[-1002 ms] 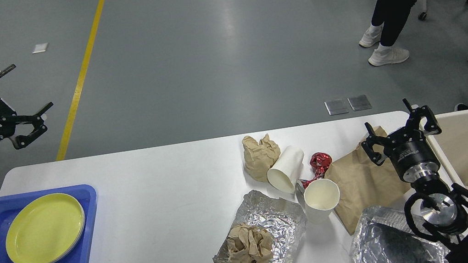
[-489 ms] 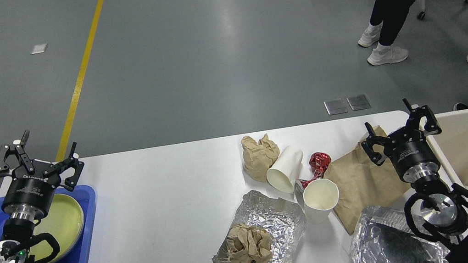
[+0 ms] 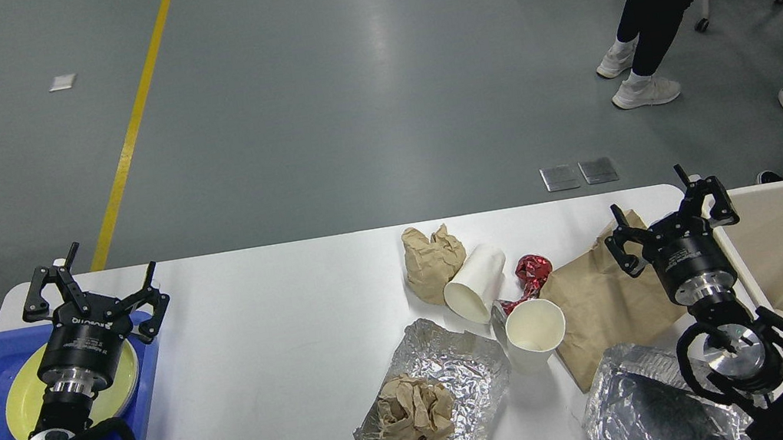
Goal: Tidy desktop
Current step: 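Lower the left gripper to hover above the stacked plates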
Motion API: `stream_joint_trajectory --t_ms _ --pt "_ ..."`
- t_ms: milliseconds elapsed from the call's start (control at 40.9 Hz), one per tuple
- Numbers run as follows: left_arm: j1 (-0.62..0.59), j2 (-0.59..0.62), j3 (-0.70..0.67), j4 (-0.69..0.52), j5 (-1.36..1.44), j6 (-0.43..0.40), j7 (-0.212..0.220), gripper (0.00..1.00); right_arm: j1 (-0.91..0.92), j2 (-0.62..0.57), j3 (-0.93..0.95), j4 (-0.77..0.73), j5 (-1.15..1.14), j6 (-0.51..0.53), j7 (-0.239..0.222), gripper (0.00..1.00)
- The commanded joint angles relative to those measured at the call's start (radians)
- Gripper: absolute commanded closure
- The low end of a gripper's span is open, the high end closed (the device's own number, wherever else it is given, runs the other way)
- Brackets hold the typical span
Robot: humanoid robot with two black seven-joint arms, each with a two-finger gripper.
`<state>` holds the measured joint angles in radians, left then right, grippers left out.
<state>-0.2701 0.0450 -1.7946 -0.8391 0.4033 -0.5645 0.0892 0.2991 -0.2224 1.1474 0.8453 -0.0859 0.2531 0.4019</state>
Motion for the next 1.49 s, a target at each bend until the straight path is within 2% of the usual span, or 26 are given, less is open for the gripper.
stream_joint_trajectory --t_ms 0,171,415,635,782,977,1148,1319,1466 --pt "0.046 -0.020 0.003 -0.051 0.005 -0.002 0.004 0.04 0.000 0.000 0.000 0.000 0.000 0.000 0.000 0.00" --pt "0.049 -0.017 0.014 -0.049 0.002 0.008 0.012 0.04 0.000 0.000 0.000 0.000 0.000 0.000 0.000 0.00" --pt "0.051 -0.020 0.011 -0.037 0.000 0.005 0.000 0.04 0.000 0.000 0.000 0.000 0.000 0.000 0.000 0.00" --pt "0.049 -0.071 0.004 -0.057 -0.018 0.002 -0.005 0.04 0.000 0.000 0.000 0.000 0.000 0.000 0.000 0.00" --pt "0.051 -0.094 0.009 -0.070 -0.012 0.003 -0.034 0.04 0.000 0.000 0.000 0.000 0.000 0.000 0.000 0.00" --pt "0.049 -0.088 0.006 -0.071 -0.014 0.009 -0.037 0.04 0.000 0.000 0.000 0.000 0.000 0.000 0.000 0.00" --pt "0.052 -0.086 0.007 -0.063 -0.014 0.009 -0.072 0.04 0.000 0.000 0.000 0.000 0.000 0.000 0.000 0.00" --pt "0.051 -0.086 0.014 -0.060 -0.017 0.005 -0.135 0.04 0.000 0.000 0.000 0.000 0.000 0.000 0.000 0.00" --pt "0.084 -0.086 0.047 -0.058 -0.014 -0.020 -0.146 0.04 0.000 0.000 0.000 0.000 0.000 0.000 0.000 0.00"
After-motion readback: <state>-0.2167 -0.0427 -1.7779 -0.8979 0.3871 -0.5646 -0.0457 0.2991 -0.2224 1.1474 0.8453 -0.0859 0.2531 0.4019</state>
